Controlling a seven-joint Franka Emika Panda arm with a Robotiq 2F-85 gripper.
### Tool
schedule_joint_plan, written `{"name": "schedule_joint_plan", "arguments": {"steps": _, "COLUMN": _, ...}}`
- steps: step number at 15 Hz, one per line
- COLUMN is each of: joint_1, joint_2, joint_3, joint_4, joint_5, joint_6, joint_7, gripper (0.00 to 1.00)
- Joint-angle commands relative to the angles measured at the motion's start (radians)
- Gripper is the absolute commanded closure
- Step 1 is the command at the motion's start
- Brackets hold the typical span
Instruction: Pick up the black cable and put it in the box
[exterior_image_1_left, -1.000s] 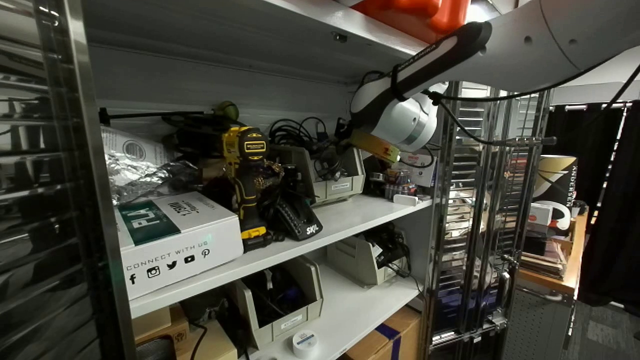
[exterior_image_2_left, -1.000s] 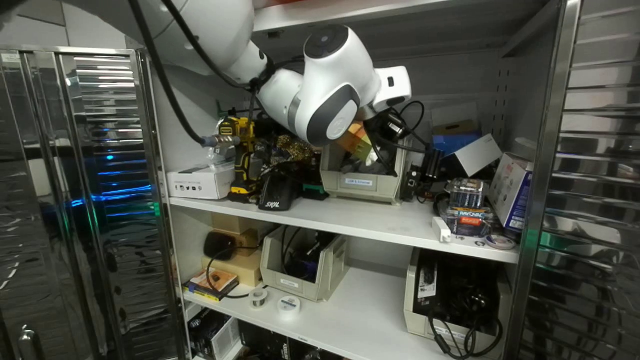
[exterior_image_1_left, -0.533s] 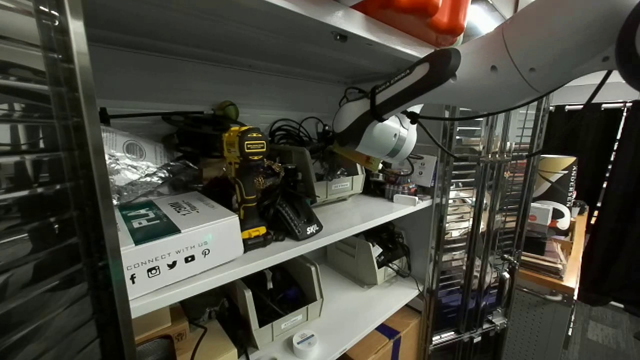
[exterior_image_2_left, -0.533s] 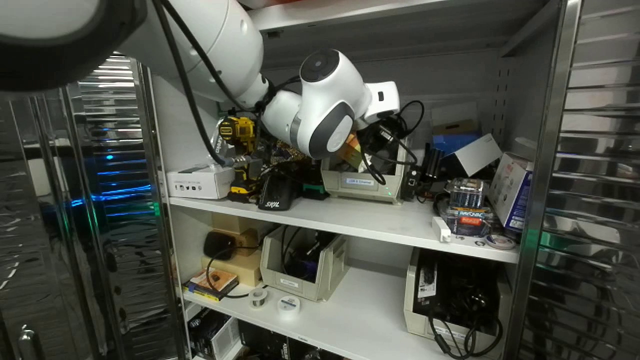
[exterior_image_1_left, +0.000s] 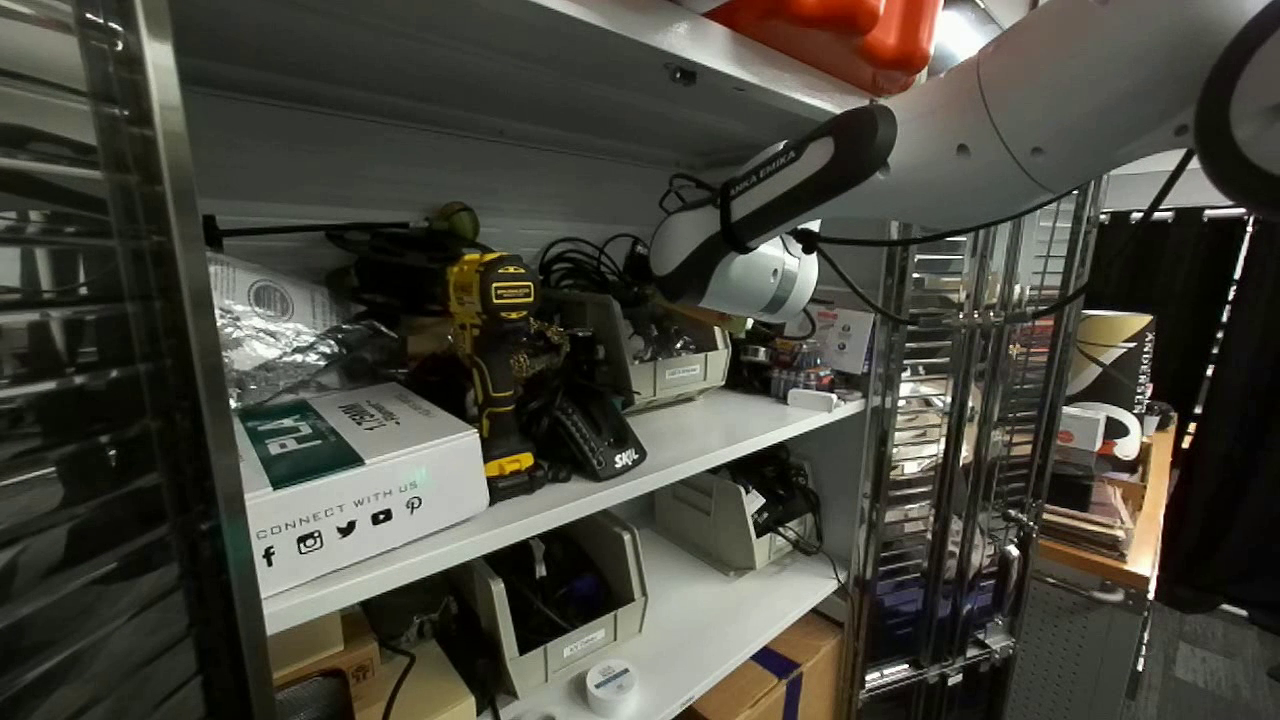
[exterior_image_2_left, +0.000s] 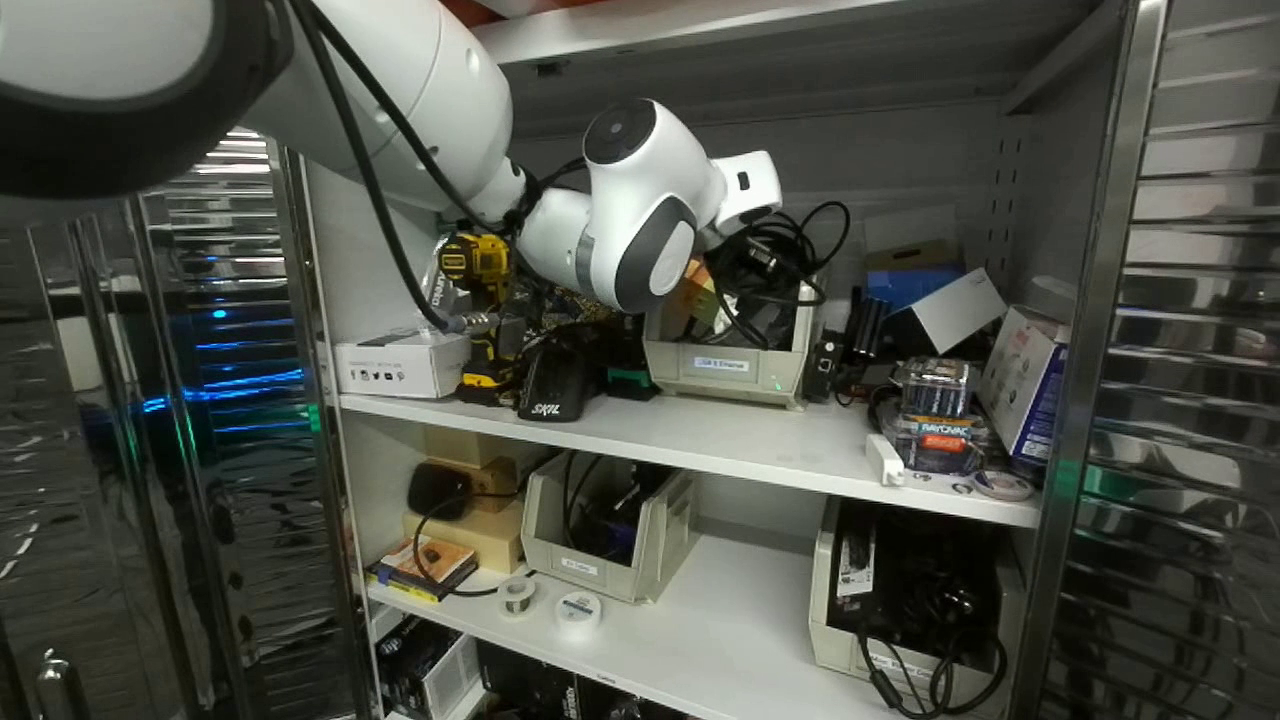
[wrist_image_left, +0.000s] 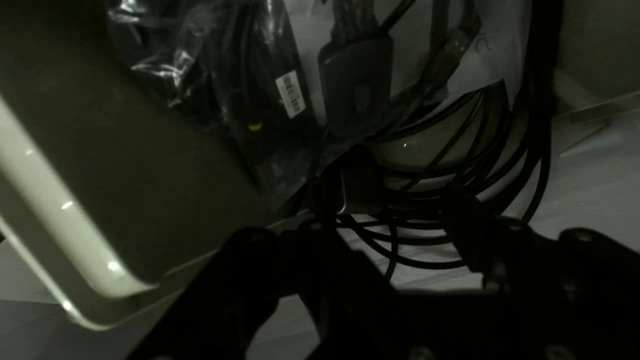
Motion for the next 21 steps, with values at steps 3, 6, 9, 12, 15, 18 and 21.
{"name": "schedule_joint_plan", "arguments": {"steps": 3, "joint_1": 0.029, "joint_2": -0.101, "joint_3": -0.049, "joint_4": -0.099, "joint_5": -0.036, "joint_6": -0.038, "joint_7": -0.026, "gripper": 0.0}}
{"name": "schedule_joint_plan", "arguments": {"steps": 6, "joint_1": 0.011, "joint_2": -0.217, "joint_3": -0.029, "joint_4": -0.225, "joint_5": -0.036, "joint_6": -0.124, "joint_7": -0.063, "gripper": 0.0}}
{"name": "schedule_joint_plan", "arguments": {"steps": 9, "joint_1": -0.048, "joint_2": -0.355, "joint_3": 0.039, "joint_4": -0.345, "joint_5": -0.014, "joint_6": -0.282, "joint_7": -0.127, "gripper": 0.0}}
{"name": "schedule_joint_plan", "arguments": {"steps": 12, "joint_1": -0.058, "joint_2": -0.466, "joint_3": 0.023, "joint_4": -0.407, "joint_5": 0.002, "joint_6": -0.49, "joint_7": -0.162, "gripper": 0.0}}
{"name": "schedule_joint_plan", "arguments": {"steps": 15, "joint_1": -0.069, "joint_2": -0.568, "joint_3": -0.011, "joint_4": -0.451, "joint_5": -0.046, "joint_6": -0.765, "joint_7": -0.153, "gripper": 0.0}}
{"name": "schedule_joint_plan", "arguments": {"steps": 18, "joint_1": -0.087, "joint_2": -0.652, "joint_3": -0.034, "joint_4": -0.479, "joint_5": -0.13, "joint_6": -1.04, "joint_7": -0.123, "gripper": 0.0}}
{"name": "schedule_joint_plan", "arguments": {"steps": 21, "joint_1": -0.168, "joint_2": -0.72, "joint_3": 0.015, "joint_4": -0.484, "joint_5": -0.178, "joint_6": -1.325, "joint_7": -0.137, "gripper": 0.0}}
